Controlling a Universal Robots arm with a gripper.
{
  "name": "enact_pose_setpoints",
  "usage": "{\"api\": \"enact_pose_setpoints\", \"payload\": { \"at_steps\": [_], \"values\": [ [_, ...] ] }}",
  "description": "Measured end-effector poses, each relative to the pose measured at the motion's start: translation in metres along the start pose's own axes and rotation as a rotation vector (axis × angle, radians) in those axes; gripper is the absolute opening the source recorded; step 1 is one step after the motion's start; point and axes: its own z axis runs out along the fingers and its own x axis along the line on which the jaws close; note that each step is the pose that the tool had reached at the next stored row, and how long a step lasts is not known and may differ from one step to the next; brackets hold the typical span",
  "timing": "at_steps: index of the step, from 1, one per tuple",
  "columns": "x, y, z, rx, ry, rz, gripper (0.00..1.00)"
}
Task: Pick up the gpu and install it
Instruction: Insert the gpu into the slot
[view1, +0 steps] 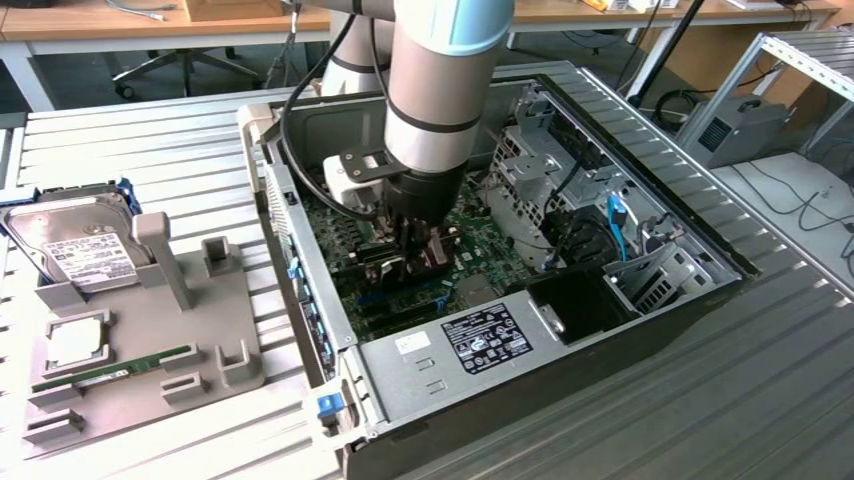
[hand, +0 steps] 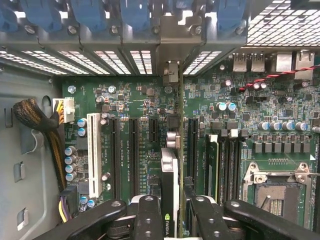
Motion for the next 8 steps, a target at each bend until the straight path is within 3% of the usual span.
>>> {"api": "enact_pose_setpoints", "payload": {
  "at_steps": [8],
  "values": [
    [-0.0001, 0.0000, -0.0001, 0.0003, -0.0007, 0.000, 0.27]
  ]
}}
